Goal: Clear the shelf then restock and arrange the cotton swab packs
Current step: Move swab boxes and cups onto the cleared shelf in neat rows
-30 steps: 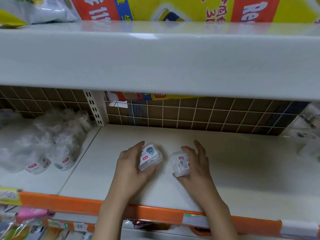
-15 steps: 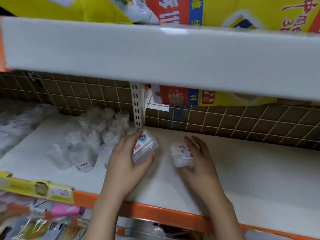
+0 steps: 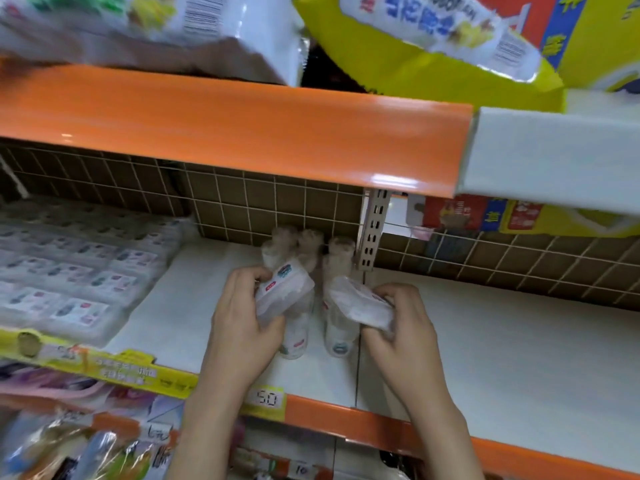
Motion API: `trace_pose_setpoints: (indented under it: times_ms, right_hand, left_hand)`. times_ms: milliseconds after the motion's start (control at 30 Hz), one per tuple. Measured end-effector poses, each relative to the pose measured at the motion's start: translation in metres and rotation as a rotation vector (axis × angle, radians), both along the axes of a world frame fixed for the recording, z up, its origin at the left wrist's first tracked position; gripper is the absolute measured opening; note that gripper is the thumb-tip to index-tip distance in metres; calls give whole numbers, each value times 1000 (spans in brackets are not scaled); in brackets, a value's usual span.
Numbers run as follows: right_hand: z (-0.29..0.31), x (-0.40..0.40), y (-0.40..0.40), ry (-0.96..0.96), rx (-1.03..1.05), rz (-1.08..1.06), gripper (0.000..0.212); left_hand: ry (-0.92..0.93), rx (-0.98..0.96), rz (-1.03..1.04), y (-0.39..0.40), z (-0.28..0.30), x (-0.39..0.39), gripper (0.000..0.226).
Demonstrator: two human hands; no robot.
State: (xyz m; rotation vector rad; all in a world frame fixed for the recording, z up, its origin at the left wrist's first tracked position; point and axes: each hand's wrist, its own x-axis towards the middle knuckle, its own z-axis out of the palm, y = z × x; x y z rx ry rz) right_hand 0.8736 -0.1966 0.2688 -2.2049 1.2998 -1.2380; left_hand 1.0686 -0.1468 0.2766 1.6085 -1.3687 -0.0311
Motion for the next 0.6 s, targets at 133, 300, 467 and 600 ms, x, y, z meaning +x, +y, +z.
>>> trace_pose_setpoints:
  times_ms: [133,300,467,600]
  right_hand:
    - [0,8,-4,17,-33,-5,33]
    - [-3,18,-15,-39,-82,-21,32]
    - [-1,34,-17,-93,-135,7,32]
    - [1,59,-15,-108,-132,123,32]
  left_hand:
    - [16,-25,44,2,1,10,30]
    - [-123,-67,94,0,-2,21,31]
    - [-133,-122,123,1,-1,31,30]
    - [-80,-115,136,5,-5,51,32]
